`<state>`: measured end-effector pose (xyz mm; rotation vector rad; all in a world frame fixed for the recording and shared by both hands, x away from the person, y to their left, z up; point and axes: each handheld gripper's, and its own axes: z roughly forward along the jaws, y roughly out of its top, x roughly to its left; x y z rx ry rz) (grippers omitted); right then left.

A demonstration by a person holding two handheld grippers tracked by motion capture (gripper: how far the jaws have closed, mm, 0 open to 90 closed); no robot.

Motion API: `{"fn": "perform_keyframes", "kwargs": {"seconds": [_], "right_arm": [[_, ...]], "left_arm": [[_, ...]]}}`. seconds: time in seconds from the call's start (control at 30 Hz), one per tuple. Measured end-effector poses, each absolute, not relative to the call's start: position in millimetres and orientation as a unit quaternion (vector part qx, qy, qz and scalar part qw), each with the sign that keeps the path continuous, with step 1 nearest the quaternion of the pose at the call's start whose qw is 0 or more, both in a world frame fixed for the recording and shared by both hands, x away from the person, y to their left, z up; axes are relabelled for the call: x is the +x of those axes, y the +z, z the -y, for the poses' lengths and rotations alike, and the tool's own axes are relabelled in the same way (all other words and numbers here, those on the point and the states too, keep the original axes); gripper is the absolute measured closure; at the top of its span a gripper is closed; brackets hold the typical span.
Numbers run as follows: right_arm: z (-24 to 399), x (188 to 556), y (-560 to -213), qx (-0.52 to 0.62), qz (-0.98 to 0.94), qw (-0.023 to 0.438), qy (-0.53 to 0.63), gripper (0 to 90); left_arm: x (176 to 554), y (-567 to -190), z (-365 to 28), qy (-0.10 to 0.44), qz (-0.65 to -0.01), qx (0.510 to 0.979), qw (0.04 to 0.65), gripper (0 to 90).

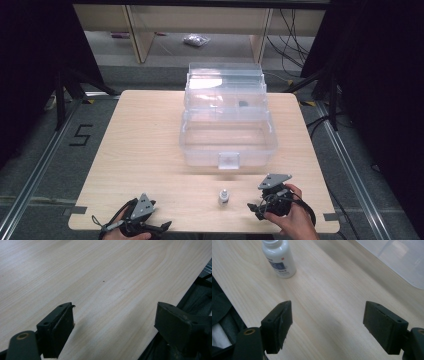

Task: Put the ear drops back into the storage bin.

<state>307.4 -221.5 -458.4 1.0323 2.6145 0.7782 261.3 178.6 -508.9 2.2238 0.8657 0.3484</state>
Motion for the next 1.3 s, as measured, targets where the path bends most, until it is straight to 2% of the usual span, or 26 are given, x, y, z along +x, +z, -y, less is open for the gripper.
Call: {"fn": "perform_keyframes", "kwargs": {"seconds": [0.33,0.53,0.67,1.3], "right_arm": [[206,309,-457,0.314,-0.905,0.118,0.263,24.6],[194,312,-452,0.290,-0.917,0.100,0.254,24.6],[185,312,-450,0.284,-0.920,0.109,0.246,24.6],[159,319,-449,0.257,-0.936,0.088,0.224,24.6]], "left_arm": [[261,-509,-179,0.134,-0.336,0.861,0.357,15.2],[261,-509,-178,0.134,-0.335,0.861,0.357,15.2],[261,-509,-179,0.134,-0.336,0.861,0.357,15.2],[261,-509,-179,0.135,-0.335,0.861,0.358,15.2]]}}
